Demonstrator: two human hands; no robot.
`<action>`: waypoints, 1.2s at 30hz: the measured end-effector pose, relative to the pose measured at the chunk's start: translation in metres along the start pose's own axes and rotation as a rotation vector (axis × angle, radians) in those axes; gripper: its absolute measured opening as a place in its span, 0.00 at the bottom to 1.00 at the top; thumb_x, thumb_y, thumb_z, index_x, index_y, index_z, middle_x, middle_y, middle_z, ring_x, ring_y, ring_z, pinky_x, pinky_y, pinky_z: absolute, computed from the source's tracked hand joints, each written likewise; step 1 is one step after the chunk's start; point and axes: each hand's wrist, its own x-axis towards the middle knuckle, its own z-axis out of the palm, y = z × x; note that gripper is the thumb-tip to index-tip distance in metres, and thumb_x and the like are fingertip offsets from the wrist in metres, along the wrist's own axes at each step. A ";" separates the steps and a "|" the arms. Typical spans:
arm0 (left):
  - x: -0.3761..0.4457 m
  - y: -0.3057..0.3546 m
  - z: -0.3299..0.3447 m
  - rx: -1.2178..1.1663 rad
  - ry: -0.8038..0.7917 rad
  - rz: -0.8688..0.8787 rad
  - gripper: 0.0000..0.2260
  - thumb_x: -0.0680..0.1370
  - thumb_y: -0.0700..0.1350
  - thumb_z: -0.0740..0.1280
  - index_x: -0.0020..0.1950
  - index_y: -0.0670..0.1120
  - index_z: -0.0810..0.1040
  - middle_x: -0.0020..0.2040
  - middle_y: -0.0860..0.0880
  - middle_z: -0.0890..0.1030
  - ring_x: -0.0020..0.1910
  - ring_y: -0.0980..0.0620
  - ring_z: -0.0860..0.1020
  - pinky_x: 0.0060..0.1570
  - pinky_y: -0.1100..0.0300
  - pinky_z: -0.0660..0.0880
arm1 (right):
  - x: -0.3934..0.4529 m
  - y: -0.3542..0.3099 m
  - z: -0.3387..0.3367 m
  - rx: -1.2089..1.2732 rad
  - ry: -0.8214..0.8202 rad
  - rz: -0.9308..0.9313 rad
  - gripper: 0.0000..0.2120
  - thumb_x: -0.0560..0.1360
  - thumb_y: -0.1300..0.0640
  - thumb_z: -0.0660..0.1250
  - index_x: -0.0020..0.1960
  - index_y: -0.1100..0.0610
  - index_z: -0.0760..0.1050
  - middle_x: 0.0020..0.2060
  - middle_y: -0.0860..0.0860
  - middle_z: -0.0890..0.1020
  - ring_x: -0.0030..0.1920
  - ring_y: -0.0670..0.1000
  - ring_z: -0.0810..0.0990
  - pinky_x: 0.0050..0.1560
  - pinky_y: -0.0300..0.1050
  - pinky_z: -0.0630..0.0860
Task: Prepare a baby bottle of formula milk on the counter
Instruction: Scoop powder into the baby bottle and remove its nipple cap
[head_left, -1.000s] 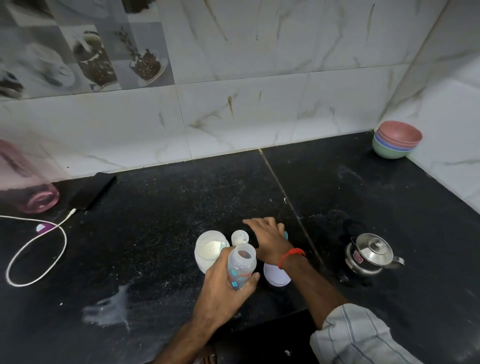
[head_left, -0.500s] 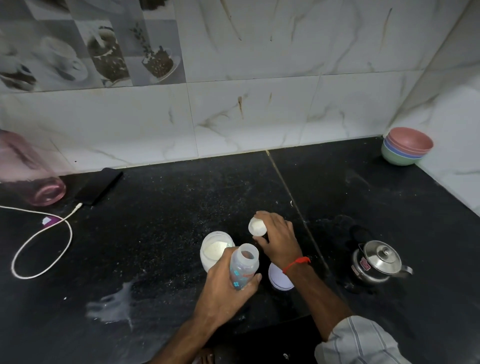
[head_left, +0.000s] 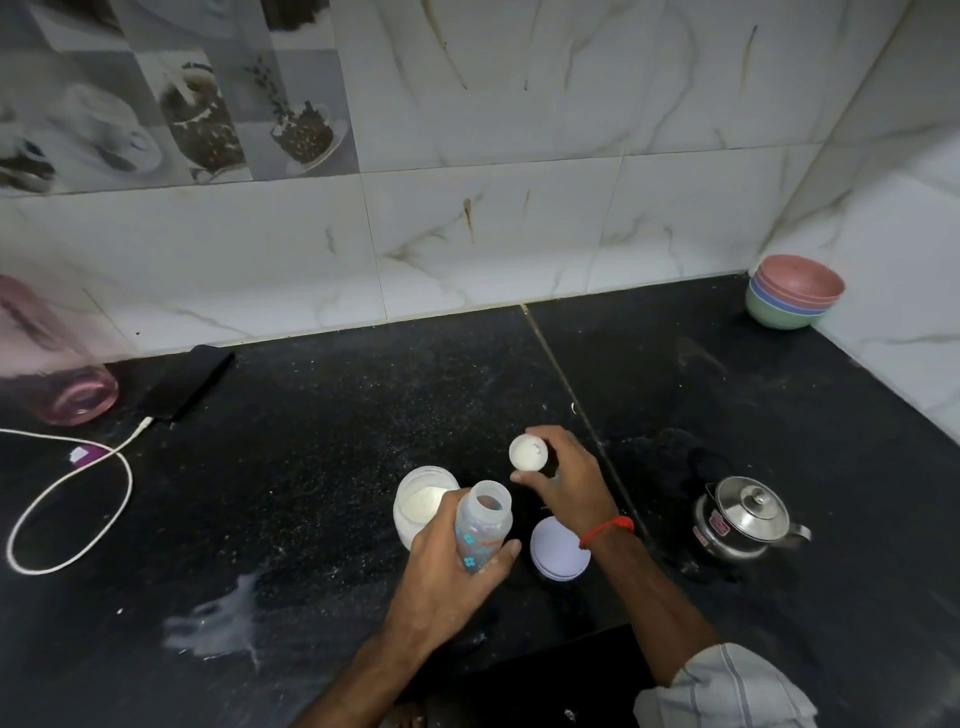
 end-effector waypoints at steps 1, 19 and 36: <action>0.002 0.001 0.000 0.004 -0.005 0.005 0.21 0.72 0.50 0.80 0.57 0.60 0.72 0.53 0.60 0.80 0.57 0.62 0.79 0.50 0.69 0.77 | -0.001 -0.006 -0.007 0.111 0.017 0.025 0.27 0.67 0.59 0.82 0.63 0.53 0.77 0.60 0.52 0.80 0.61 0.51 0.80 0.64 0.47 0.76; 0.042 0.031 0.035 0.069 -0.133 0.040 0.25 0.72 0.55 0.79 0.62 0.61 0.69 0.55 0.59 0.81 0.53 0.59 0.81 0.47 0.68 0.77 | -0.036 -0.065 -0.098 1.082 0.037 0.350 0.18 0.80 0.51 0.67 0.70 0.51 0.75 0.56 0.60 0.80 0.39 0.53 0.77 0.35 0.46 0.75; 0.053 0.042 0.050 0.021 -0.208 0.090 0.28 0.72 0.55 0.80 0.66 0.59 0.68 0.61 0.58 0.78 0.59 0.57 0.80 0.56 0.64 0.79 | -0.053 -0.067 -0.116 0.293 -0.025 -0.098 0.21 0.84 0.56 0.63 0.76 0.46 0.71 0.74 0.48 0.69 0.74 0.48 0.70 0.72 0.53 0.73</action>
